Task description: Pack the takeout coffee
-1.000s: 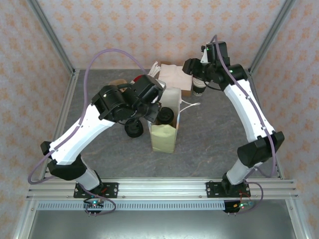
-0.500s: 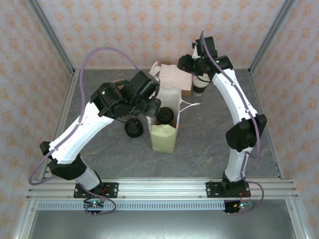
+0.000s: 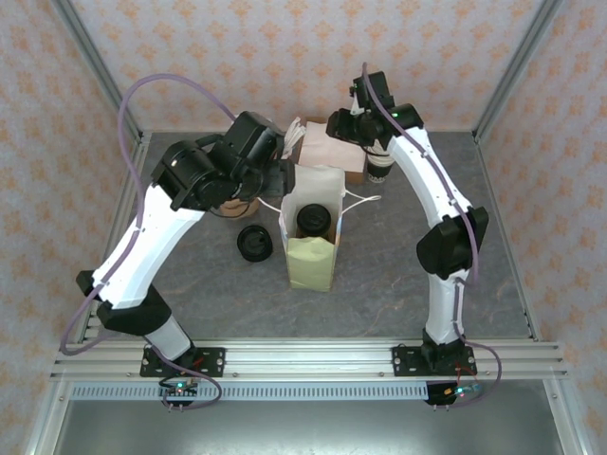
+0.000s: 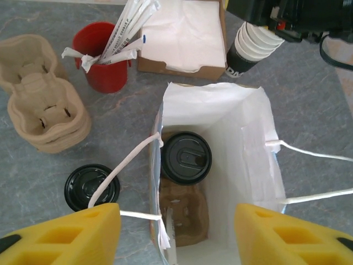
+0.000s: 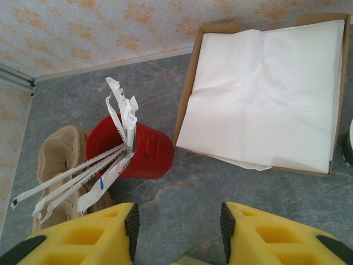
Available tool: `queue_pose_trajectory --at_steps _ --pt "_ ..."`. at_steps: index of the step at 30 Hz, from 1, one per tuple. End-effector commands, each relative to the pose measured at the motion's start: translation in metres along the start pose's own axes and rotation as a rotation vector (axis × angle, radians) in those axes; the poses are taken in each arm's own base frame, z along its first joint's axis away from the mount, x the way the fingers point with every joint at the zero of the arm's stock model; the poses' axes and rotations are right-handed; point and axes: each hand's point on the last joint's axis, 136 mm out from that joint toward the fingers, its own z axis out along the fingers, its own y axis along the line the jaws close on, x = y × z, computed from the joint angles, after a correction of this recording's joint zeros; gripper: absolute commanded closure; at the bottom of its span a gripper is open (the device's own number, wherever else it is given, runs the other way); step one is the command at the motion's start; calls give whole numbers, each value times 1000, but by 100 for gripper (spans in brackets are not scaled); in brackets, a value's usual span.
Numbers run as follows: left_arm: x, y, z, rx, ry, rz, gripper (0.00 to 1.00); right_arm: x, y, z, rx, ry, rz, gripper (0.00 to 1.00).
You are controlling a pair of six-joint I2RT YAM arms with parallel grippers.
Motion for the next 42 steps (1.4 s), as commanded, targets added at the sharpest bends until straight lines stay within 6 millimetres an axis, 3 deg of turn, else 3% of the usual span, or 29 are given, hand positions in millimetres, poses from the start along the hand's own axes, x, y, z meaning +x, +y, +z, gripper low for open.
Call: queue_pose_trajectory --at_steps 1,10,20,32,42 --pt "8 16 7 -100 41 -1 40 -4 -1 8 23 -7 -26 55" --pt "24 17 25 -155 111 58 38 -9 -13 37 85 -19 -59 54" --pt "40 10 50 -158 170 79 37 -9 -40 92 190 -23 -113 48" --pt "43 7 54 -124 156 44 36 8 -65 151 244 13 -114 38" --pt "49 7 52 -129 164 44 36 22 -90 184 309 34 -133 29"
